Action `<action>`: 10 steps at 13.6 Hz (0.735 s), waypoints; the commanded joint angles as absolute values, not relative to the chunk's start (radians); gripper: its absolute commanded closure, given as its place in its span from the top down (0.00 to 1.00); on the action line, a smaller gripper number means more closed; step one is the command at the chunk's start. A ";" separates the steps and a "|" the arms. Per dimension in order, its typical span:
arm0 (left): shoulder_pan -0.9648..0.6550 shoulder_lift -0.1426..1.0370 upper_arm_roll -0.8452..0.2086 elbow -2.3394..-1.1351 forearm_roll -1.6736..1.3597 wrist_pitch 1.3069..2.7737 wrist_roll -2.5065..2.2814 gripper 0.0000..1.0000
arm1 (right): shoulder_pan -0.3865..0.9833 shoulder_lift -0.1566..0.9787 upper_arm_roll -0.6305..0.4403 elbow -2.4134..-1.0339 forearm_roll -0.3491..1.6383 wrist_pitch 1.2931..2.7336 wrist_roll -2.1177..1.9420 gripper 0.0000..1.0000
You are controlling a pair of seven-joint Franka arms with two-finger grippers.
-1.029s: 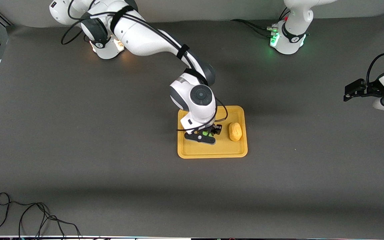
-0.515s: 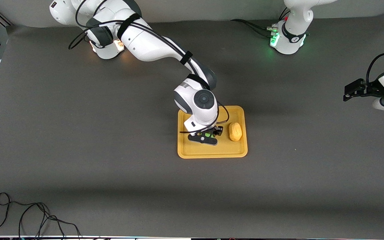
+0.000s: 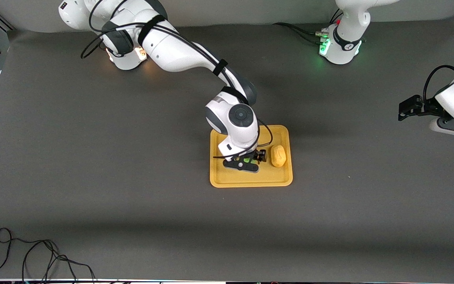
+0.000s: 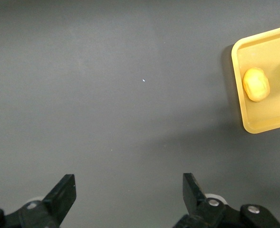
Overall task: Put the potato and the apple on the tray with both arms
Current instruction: 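Lower the apple onto the tray beside the potato and open the right gripper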
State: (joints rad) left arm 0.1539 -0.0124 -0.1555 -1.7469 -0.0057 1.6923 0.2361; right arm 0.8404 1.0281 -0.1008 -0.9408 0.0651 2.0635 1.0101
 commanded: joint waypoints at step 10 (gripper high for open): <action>0.155 -0.014 -0.147 -1.753 0.011 1.684 0.229 1.00 | 0.559 0.311 -0.109 -1.332 0.072 1.626 0.596 1.00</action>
